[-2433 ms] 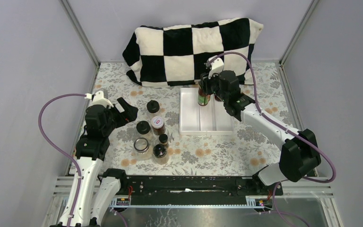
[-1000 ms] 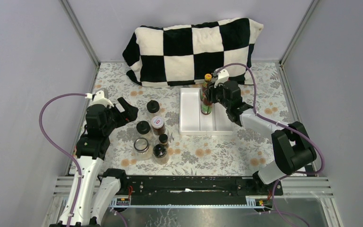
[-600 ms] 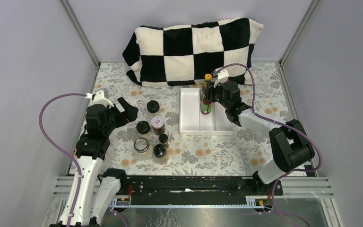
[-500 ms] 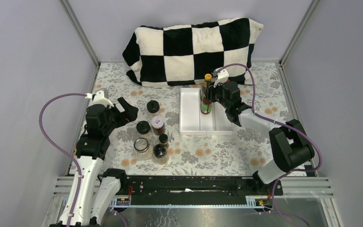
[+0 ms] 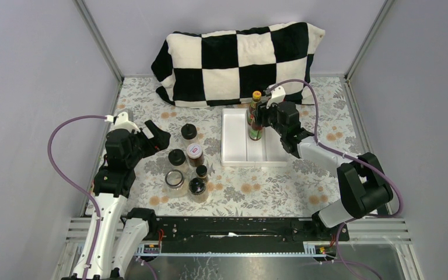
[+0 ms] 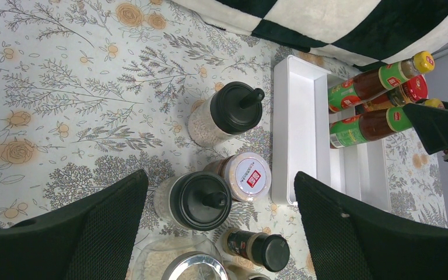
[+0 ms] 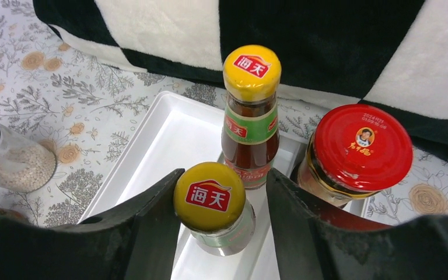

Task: Organize the condiment bottles
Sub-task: Place the bottle in the storage box, then pick up the bottle from the center of the board.

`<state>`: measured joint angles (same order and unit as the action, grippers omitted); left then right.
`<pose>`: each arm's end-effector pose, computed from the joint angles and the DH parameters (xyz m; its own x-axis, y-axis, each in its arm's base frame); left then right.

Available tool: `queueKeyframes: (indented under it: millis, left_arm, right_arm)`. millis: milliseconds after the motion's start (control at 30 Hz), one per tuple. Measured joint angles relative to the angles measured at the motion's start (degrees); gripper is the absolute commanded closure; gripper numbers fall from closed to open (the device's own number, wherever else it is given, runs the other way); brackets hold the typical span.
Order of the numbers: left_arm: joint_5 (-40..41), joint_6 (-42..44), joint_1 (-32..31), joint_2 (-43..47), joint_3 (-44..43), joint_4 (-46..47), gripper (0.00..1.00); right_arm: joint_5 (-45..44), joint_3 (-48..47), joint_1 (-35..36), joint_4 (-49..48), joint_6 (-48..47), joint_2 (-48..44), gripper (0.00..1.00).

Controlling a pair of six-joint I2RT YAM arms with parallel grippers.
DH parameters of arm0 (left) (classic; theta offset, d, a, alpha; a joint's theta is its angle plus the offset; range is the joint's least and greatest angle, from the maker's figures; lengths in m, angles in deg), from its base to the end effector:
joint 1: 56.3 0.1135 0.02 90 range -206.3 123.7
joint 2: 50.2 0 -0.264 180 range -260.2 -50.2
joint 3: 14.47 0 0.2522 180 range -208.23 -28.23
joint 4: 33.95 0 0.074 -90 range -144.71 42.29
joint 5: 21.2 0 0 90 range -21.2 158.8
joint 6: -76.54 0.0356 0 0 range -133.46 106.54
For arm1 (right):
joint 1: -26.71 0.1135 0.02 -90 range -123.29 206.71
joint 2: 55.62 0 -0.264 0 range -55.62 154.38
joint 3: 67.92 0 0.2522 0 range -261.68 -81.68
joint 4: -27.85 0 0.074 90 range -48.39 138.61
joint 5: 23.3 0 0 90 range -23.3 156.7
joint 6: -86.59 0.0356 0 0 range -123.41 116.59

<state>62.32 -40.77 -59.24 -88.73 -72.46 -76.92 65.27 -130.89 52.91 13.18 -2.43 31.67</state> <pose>0.1512 -0.0118 0.3183 -0.4248 -0.4347 -0.7941 -0.0457 0.8864 -0.4607 0.3103 0.1517 0.2550 -0.1576 -0.0585 -0.9858 -0.4167 0.9090 0.0127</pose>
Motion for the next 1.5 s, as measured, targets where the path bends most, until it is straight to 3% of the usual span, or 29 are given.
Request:
queueKeyframes:
  millis: [467, 567, 600, 1067, 1367, 1500]
  left_arm:
    - [0.0, 0.0, 0.0, 0.3, 0.0, 0.0, 0.01]
    - [0.0, 0.0, 0.0, 0.6, 0.0, 0.0, 0.01]
    - [0.0, 0.0, 0.0, 0.7, 0.0, 0.0, 0.01]
    - [-1.2, 0.3, 0.0, 1.4, 0.5, 0.3, 0.01]
    - [-1.4, 1.4, -1.0, -0.6, 0.7, 1.3, 0.01]
    - [2.6, 1.4, -6.1, -5.3, -4.1, -0.4, 0.01]
  right_arm:
    - [-0.5, 0.2, 0.0, 2.9, 0.5, -4.8, 0.23]
    - [-0.5, 0.0, 0.0, 7.8, 0.6, -9.4, 0.02]
    - [-0.5, -0.3, 0.0, 9.9, 0.9, -11.2, 0.01]
    - [5.4, -10.3, 0.0, 42.6, 6.1, -29.3, 0.00]
    - [5.6, -8.7, 0.0, 49.6, 13.7, -37.0, 0.00]
    - [7.3, -7.9, 0.0, 50.0, 15.7, -38.1, 0.00]
